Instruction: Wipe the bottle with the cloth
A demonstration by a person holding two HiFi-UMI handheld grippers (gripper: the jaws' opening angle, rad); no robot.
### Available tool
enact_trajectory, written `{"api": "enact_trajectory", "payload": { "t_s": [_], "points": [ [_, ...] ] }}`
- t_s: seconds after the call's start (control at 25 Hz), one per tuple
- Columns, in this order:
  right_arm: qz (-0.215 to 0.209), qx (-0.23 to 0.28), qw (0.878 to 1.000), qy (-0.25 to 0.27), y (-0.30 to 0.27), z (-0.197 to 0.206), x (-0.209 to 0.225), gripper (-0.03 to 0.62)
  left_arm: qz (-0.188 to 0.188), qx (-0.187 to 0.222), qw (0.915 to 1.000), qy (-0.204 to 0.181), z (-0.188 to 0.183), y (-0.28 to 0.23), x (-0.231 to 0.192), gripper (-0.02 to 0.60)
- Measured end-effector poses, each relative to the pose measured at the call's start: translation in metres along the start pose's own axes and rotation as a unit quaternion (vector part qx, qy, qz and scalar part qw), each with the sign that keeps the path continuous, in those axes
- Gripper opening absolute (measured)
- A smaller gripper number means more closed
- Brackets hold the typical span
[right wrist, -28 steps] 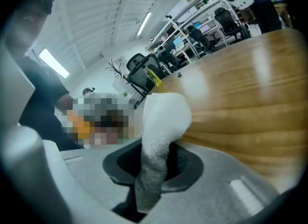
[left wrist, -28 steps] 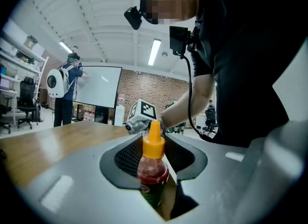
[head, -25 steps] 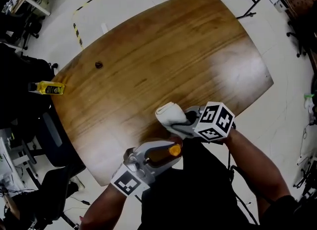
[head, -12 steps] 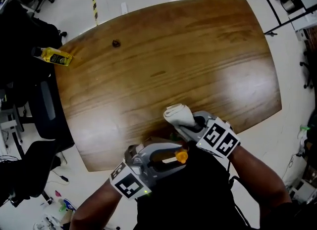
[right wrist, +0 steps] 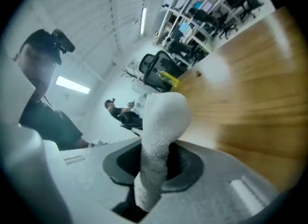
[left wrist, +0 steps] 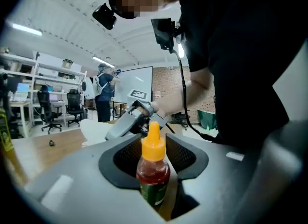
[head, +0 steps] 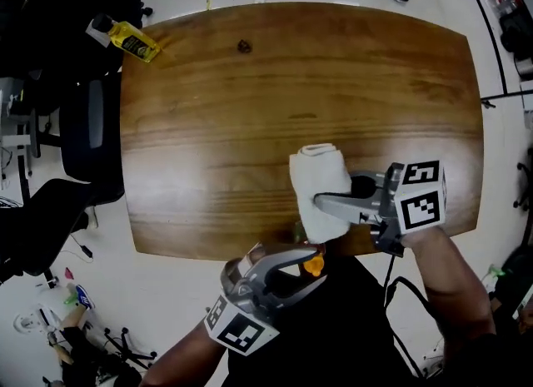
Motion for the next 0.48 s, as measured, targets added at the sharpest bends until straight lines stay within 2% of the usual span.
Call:
{"api": "enact_trajectory", "payload": {
  "t_s": [0.12, 0.24, 0.32, 0.48],
  "points": [
    [-0.067, -0.111, 0.992, -0.002, -0.044, 0.001, -0.01, 0.075, -0.014, -0.001, 0.9998, -0.011, 0.003, 0.0, 0.0, 0.167],
    [-0.088, -0.215, 0.972, 0.021, -0.072, 0.023, -0.012, 0.075, -0.013, 0.006, 0.9998, -0.016, 0.004, 0.001, -0.002, 0.166],
    [-0.087, -0.241, 0.966, 0.031, -0.08, 0.032, -0.009, 0.074, -0.011, 0.01, 0.9997, -0.02, 0.005, 0.002, -0.002, 0.166],
    [-0.075, -0.24, 0.967, 0.046, -0.085, 0.04, 0.001, 0.074, -0.008, 0.015, 0.9995, -0.028, 0.007, 0.005, -0.002, 0.166]
  ]
}}
Point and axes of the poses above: the fingertips, and each gripper's own axes: y backward along the fingers, x to its right, z out of its underside, the point moved 8 cm from there along y, backward along the fingers, and after that the axes turned 9 degrees about x, right-handed, at the moved point
